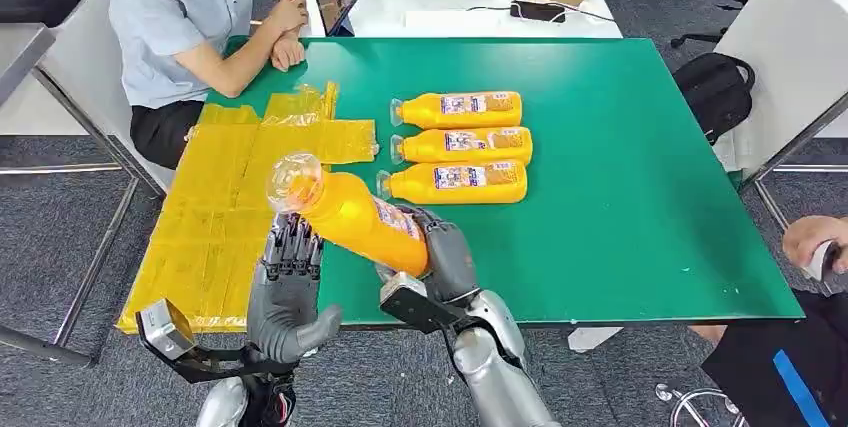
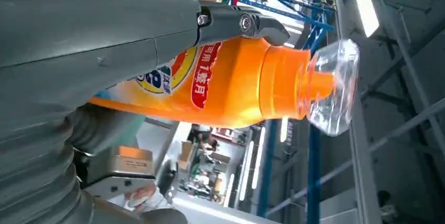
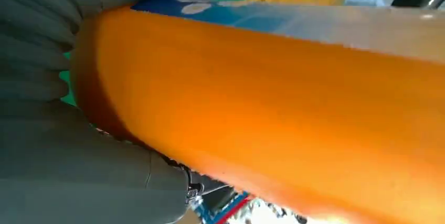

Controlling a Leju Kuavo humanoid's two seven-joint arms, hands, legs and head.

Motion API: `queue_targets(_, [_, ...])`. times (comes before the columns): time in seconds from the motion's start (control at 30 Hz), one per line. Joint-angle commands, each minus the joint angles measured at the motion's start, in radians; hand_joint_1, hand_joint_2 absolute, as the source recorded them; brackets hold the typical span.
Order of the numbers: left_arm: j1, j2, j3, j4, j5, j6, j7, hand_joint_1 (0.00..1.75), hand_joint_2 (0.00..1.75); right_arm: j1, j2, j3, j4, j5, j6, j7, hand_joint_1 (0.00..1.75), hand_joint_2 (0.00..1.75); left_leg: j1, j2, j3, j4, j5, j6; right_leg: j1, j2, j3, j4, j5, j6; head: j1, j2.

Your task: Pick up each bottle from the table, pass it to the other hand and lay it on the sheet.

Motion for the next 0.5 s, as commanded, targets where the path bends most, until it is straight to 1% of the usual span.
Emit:
queue_targets(0.03, [-0.032, 0.022, -0.058, 0.086, 0.068, -0.064, 0.045, 0.00, 1.75, -0.017, -0.018, 0.116, 0.186, 0.044, 0.000, -0.018, 1.75, 1.75, 0.000, -0.001, 0.007, -0.003, -0.001, 0.002, 0.001, -0.002, 0.008, -0.003, -0.001, -0.003, 0.000, 0.000])
queue_targets(0.07, [-0.032, 0.021, -0.059, 0.104, 0.096, -0.076, 0.069, 0.00, 1.75, -0.014, -0.017, 0.118, 0.190, 0.052, -0.007, -0.020, 1.73, 1.75, 0.000, -0.001, 0.005, -0.002, -0.001, 0.001, 0.001, -0.002, 0.006, -0.003, -0.001, -0.003, 0.000, 0.000])
queue_targets(0.1, [-0.032, 0.022, -0.063, 0.126, 0.108, -0.080, 0.079, 0.00, 1.75, -0.010, -0.014, 0.119, 0.195, 0.062, -0.017, -0.024, 1.75, 1.75, 0.000, -0.001, 0.006, -0.003, -0.001, 0.002, 0.001, -0.002, 0.007, -0.003, -0.001, -0.003, 0.000, 0.000])
queue_targets(0.13, [-0.032, 0.021, -0.066, 0.148, 0.112, -0.074, 0.089, 0.00, 1.75, -0.005, -0.014, 0.125, 0.197, 0.079, -0.032, -0.024, 1.71, 1.75, 0.000, -0.001, 0.004, -0.002, -0.001, 0.001, 0.001, -0.002, 0.005, -0.003, -0.001, -0.002, 0.000, 0.000])
queue_targets(0.17, [-0.032, 0.020, -0.068, 0.167, 0.108, -0.063, 0.090, 0.00, 1.75, 0.000, -0.013, 0.129, 0.196, 0.084, -0.033, -0.023, 1.75, 1.75, -0.001, 0.000, 0.006, -0.003, -0.001, 0.001, 0.001, -0.002, 0.006, -0.003, -0.001, -0.003, 0.000, 0.000])
queue_targets(0.2, [-0.031, 0.020, -0.069, 0.171, 0.105, -0.060, 0.086, 0.00, 1.75, 0.003, -0.011, 0.130, 0.195, 0.086, -0.034, -0.024, 1.75, 1.75, 0.000, 0.000, 0.004, -0.002, -0.001, 0.001, 0.000, -0.002, 0.004, -0.003, -0.001, -0.002, 0.000, 0.000])
queue_targets(0.23, [-0.031, 0.020, -0.069, 0.171, 0.105, -0.060, 0.086, 0.00, 1.75, 0.003, -0.011, 0.130, 0.195, 0.086, -0.034, -0.024, 1.75, 1.75, 0.000, -0.001, 0.006, -0.003, -0.001, 0.001, 0.001, -0.003, 0.007, -0.004, -0.001, -0.003, 0.000, 0.000])
queue_targets(0.27, [-0.031, 0.020, -0.069, 0.171, 0.105, -0.060, 0.086, 0.00, 1.75, 0.003, -0.011, 0.130, 0.195, 0.086, -0.034, -0.024, 1.71, 1.75, -0.001, -0.001, 0.004, -0.002, -0.001, 0.001, 0.000, -0.003, 0.005, -0.003, -0.001, -0.003, 0.000, 0.000])
queue_targets(0.3, [-0.036, 0.023, -0.074, 0.179, 0.072, -0.037, 0.080, 0.00, 1.75, 0.007, -0.011, 0.137, 0.177, 0.094, -0.040, -0.025, 1.71, 1.75, 0.000, -0.001, 0.005, -0.002, -0.001, 0.001, 0.001, -0.003, 0.006, -0.003, -0.001, -0.003, 0.000, 0.000])
queue_targets(0.33, [-0.037, 0.022, -0.076, 0.174, 0.036, -0.007, 0.067, 0.00, 1.75, 0.011, -0.013, 0.149, 0.163, 0.114, -0.053, -0.017, 1.71, 1.75, -0.001, 0.000, 0.003, -0.002, -0.001, 0.001, 0.000, -0.002, 0.003, -0.002, -0.001, -0.002, 0.000, 0.000])
queue_targets(0.37, [-0.041, 0.021, -0.079, 0.179, 0.026, -0.001, 0.065, 0.00, 1.75, 0.016, -0.013, 0.159, 0.148, 0.125, -0.054, -0.013, 1.73, 1.75, 0.000, 0.000, 0.005, -0.002, -0.001, 0.001, 0.001, -0.002, 0.005, -0.002, -0.001, -0.003, -0.001, 0.000])
queue_targets(0.43, [-0.046, 0.022, -0.086, 0.174, -0.051, 0.055, 0.049, 0.00, 1.75, 0.031, -0.013, 0.173, 0.113, 0.130, -0.039, -0.001, 1.68, 1.75, 0.000, -0.001, 0.005, -0.002, -0.001, 0.002, 0.001, -0.003, 0.005, -0.002, -0.002, -0.003, 0.000, 0.000])
queue_targets(0.47, [-0.046, 0.025, -0.091, 0.164, -0.106, 0.095, 0.036, 0.00, 1.75, 0.038, -0.014, 0.178, 0.101, 0.132, -0.039, 0.005, 1.71, 1.75, 0.000, -0.001, 0.002, -0.001, -0.001, 0.001, 0.000, -0.002, 0.003, -0.001, -0.001, -0.002, 0.000, 0.000])
queue_targets(0.5, [-0.046, 0.026, -0.097, 0.160, -0.144, 0.117, 0.029, 0.00, 1.75, 0.042, -0.015, 0.184, 0.089, 0.134, -0.040, 0.007, 1.69, 1.75, 0.000, -0.001, 0.004, -0.001, -0.001, 0.001, 0.001, -0.003, 0.004, -0.002, -0.002, -0.003, 0.000, 0.000])
